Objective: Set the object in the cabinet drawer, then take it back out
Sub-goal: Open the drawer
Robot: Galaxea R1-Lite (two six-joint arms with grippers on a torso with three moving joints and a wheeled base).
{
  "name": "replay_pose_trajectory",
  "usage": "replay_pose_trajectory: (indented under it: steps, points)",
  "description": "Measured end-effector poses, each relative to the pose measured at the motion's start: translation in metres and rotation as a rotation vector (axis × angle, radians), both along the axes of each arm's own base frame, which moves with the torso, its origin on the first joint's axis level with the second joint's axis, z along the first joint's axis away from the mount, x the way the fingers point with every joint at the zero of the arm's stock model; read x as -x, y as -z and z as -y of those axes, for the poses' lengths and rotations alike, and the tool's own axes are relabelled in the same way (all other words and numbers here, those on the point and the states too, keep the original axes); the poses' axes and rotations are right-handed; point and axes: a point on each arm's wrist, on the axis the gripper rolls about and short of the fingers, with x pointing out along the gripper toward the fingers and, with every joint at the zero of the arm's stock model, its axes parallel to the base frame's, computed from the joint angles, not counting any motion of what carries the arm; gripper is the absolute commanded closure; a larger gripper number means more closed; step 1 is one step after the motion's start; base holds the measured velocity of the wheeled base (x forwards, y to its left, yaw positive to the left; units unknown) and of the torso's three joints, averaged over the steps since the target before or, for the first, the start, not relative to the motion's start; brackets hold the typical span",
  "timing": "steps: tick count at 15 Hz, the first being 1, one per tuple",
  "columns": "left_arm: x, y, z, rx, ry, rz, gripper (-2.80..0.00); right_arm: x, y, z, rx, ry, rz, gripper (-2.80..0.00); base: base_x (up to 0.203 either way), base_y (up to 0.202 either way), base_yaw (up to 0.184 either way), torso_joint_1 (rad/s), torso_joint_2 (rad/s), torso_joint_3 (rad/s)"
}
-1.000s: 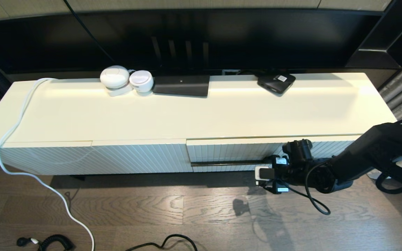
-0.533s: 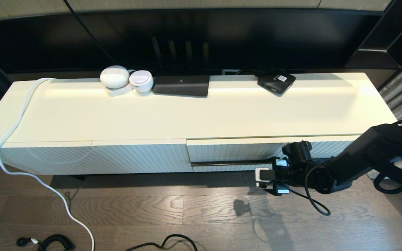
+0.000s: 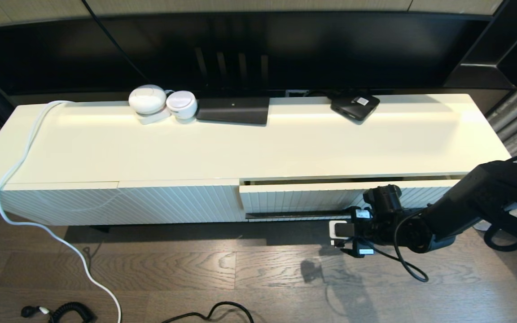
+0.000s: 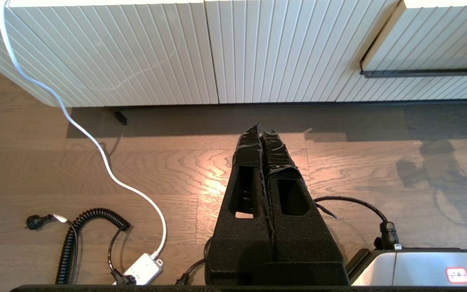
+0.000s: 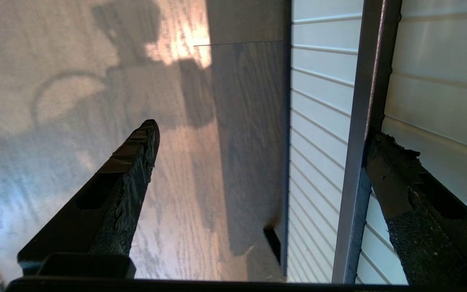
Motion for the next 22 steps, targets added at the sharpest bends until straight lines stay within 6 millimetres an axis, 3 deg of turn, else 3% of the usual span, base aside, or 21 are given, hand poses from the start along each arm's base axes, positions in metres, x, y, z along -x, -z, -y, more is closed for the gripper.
replay_pose_trajectory:
  steps: [7,16,19,22]
  points:
    - [0.000,0.000,0.000,0.000,0.000,0.000,0.00,0.010,0.004,0.001,0.006,-0.002,-0.032,-2.80,0.000,0.000,0.000,0.000,0.00,0.000]
    - [0.000,0.000,0.000,0.000,0.000,0.000,0.00,0.039,0.006,0.006,0.023,-0.006,-0.095,-2.80,0.000,0.000,0.000,0.000,0.00,0.000]
    - [0.000,0.000,0.000,0.000,0.000,0.000,0.00,0.047,-0.003,0.007,0.019,-0.008,-0.087,-2.80,0.000,0.000,0.000,0.000,0.00,0.000]
    - [0.000,0.000,0.000,0.000,0.000,0.000,0.00,0.065,-0.024,0.011,0.014,-0.009,-0.075,-2.80,0.000,0.000,0.000,0.000,0.00,0.000]
